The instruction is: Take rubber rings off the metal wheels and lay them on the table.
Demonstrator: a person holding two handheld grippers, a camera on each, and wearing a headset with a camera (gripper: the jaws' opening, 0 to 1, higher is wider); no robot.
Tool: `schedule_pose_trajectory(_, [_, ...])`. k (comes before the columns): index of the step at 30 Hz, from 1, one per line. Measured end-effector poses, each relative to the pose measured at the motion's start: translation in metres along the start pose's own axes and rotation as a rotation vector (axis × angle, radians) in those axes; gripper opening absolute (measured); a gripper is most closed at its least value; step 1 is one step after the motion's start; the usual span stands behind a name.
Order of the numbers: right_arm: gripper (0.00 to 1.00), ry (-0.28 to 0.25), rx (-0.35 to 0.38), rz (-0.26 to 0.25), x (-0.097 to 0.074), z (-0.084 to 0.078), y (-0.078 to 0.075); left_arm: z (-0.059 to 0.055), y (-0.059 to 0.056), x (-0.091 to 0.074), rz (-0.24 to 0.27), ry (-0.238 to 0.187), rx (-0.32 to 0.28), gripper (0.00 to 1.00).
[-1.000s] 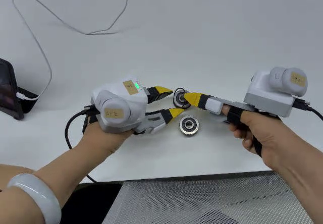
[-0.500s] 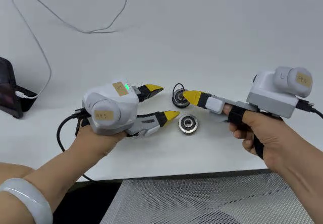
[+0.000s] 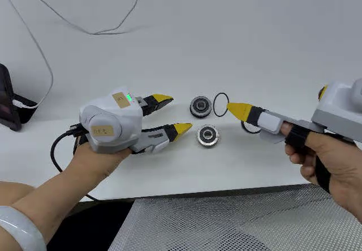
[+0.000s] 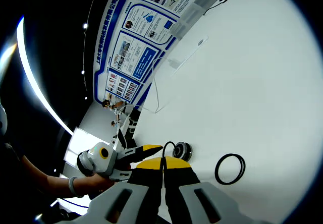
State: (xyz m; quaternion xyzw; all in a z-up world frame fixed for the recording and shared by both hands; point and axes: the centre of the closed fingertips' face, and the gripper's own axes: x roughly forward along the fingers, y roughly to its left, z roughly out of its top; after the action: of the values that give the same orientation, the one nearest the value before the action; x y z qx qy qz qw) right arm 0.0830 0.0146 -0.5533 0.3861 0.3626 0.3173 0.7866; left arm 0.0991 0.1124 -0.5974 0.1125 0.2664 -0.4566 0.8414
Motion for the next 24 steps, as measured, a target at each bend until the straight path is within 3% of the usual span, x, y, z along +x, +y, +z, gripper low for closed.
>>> schedule_pose_trajectory(7, [0.01, 0.021, 0.024, -0.083, -0.018, -0.007, -0.033, -0.001, 0.000, -0.003, 0.005, -0.002, -0.005, 0.40])
schedule_pose_trajectory(13, [0.02, 0.036, 0.013, -0.144, -0.026, -0.010, -0.051, -0.003, 0.003, -0.005, 0.013, 0.002, -0.011, 0.40])
schedule_pose_trajectory(20, [0.02, 0.032, 0.003, -0.172, -0.029, -0.010, -0.058, -0.003, 0.003, -0.006, 0.016, 0.002, -0.015, 0.39])
schedule_pose_trajectory(24, [0.09, 0.048, -0.034, -0.200, -0.029, -0.011, -0.062, -0.003, 0.002, -0.005, 0.015, 0.002, -0.015, 0.40])
